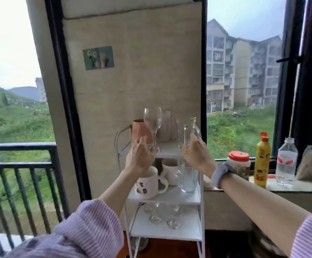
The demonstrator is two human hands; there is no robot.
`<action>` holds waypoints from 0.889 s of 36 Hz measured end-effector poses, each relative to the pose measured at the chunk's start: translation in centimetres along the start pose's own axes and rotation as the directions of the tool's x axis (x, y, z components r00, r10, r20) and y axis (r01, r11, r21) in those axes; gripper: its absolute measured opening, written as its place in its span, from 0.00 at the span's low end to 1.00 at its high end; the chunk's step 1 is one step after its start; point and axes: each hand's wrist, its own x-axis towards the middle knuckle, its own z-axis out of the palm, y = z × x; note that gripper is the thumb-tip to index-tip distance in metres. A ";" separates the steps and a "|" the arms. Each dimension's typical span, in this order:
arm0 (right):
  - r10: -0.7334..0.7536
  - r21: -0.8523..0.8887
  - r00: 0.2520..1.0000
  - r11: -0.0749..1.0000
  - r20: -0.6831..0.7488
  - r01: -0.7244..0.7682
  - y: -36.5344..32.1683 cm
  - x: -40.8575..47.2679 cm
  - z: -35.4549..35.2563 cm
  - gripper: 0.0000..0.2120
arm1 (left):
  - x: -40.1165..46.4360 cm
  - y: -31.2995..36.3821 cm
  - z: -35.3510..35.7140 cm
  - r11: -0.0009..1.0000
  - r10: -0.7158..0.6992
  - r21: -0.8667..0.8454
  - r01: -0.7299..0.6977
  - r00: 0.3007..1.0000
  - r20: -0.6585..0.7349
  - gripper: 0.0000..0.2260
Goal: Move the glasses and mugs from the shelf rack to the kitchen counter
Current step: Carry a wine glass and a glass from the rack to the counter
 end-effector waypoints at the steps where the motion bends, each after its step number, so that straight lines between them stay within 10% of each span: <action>1: 0.020 0.027 1.000 0.999 -0.012 -0.019 0.0 0.7 0.5 0.20 | 0.7 -0.2 0.4 0.999 -0.010 -0.042 0.010 1.000 0.002 0.22; 14: 0.277 0.379 0.953 0.901 -0.122 -0.213 0.5 7.7 4.4 0.07 | 8.4 -2.5 5.8 0.806 -0.145 -0.569 0.166 0.986 0.083 0.09; 18: 0.315 0.452 0.946 0.857 -0.077 -0.248 0.0 8.3 4.8 0.17 | 8.5 -2.3 5.9 0.801 -0.102 -0.589 0.111 0.994 0.049 0.09; 32: 0.126 0.452 0.912 0.889 -0.390 0.071 -0.6 2.4 4.3 0.22 | 3.6 -1.4 0.4 0.758 0.014 -0.636 -0.144 0.979 -0.205 0.02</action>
